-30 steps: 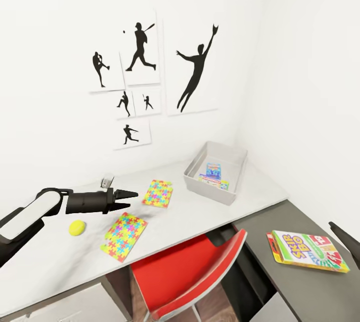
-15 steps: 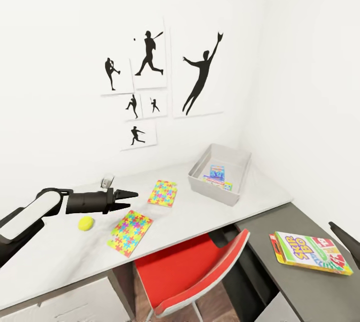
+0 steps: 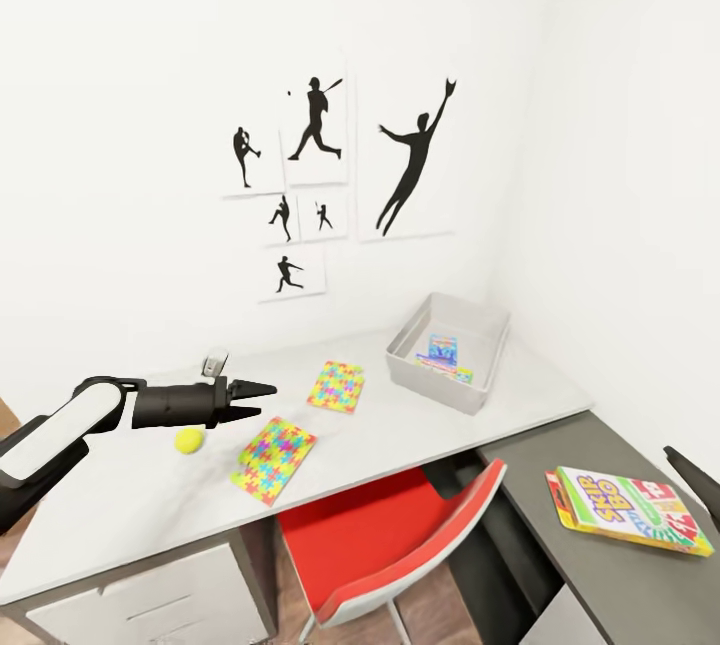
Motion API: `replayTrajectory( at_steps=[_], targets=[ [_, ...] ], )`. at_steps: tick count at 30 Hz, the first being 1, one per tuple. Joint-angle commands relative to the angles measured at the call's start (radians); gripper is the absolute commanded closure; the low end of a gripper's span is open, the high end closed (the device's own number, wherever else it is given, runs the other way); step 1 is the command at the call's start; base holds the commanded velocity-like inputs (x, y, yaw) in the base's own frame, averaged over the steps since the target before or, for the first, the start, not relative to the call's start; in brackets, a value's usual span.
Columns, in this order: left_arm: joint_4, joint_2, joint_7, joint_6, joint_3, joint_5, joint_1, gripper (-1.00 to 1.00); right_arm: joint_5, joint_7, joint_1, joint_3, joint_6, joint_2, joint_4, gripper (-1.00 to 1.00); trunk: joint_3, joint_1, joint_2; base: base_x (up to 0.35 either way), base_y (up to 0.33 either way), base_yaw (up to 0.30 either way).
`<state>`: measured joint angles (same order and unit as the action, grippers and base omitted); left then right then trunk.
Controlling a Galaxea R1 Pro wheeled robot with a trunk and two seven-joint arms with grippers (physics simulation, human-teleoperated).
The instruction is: Put all the toys in the child's room - the three board games (two on the bed and one on the table), the two jigsaw puzzles on the table, and the tennis ball on the table - inside the toy box on the table in the child's room.
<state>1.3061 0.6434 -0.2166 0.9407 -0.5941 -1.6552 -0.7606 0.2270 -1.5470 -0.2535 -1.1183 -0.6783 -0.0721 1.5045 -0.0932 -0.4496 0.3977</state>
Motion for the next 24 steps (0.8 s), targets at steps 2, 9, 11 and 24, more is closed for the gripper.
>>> replayTrajectory(
  at_steps=[2,9,11,24],
  targets=[
    [-0.001,0.001,-0.009,0.000,-0.003,0.006,-0.002,-1.00,0.000,-0.004,-0.001,-0.001,-0.011,0.000,0.000,-1.00,0.001,0.000,0.002,-0.184,0.073,0.072],
    [0.000,0.001,-0.009,0.000,-0.003,0.006,-0.002,-1.00,0.000,-0.004,-0.001,-0.001,-0.011,0.000,0.000,-1.00,0.013,0.000,0.002,-0.200,0.099,0.072],
    [0.000,0.001,-0.009,0.000,-0.002,0.006,-0.002,-1.00,0.000,-0.004,-0.001,-0.001,-0.011,0.000,0.000,-1.00,0.016,0.000,0.002,-0.204,0.107,0.072],
    [0.001,0.001,-0.009,0.001,-0.003,0.006,-0.002,-1.00,0.000,-0.002,-0.001,-0.002,-0.013,-0.001,0.000,-1.00,0.033,0.000,0.002,-0.222,0.142,0.071]
  ],
)
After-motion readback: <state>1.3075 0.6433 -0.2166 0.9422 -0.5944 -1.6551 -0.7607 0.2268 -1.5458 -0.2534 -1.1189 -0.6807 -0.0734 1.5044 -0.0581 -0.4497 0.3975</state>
